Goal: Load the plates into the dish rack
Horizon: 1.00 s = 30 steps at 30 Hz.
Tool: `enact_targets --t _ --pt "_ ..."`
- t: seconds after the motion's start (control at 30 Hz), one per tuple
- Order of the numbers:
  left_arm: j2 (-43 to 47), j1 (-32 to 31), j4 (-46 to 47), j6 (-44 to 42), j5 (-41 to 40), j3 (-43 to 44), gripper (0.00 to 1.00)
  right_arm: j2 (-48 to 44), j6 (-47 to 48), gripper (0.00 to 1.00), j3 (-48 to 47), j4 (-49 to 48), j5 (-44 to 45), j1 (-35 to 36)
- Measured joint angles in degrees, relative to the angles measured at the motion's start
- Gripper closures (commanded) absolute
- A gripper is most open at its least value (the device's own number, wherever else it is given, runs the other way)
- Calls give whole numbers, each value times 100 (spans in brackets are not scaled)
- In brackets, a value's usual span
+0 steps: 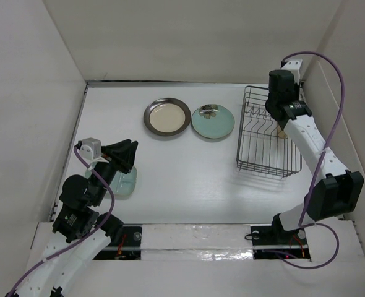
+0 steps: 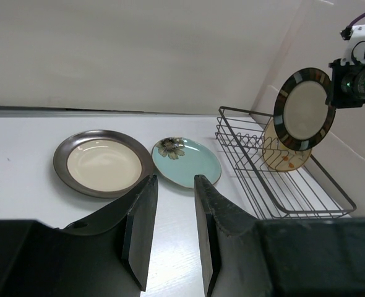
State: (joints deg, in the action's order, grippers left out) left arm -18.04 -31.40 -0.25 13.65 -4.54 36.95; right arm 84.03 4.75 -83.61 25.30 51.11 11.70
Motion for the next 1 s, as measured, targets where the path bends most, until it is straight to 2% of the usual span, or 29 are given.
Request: enact_targets --t 0.33,0.63,1.0 --pt "-13 0 -2 -2 -4 0 73 192 -68 100 37 46 -7 -76" --pt "-94 0 0 0 -2 0 72 249 -365 100 439 44 -17 -157" --pt "-210 0 -2 0 0 0 72 291 -986 100 1062 -295 -632 -367"
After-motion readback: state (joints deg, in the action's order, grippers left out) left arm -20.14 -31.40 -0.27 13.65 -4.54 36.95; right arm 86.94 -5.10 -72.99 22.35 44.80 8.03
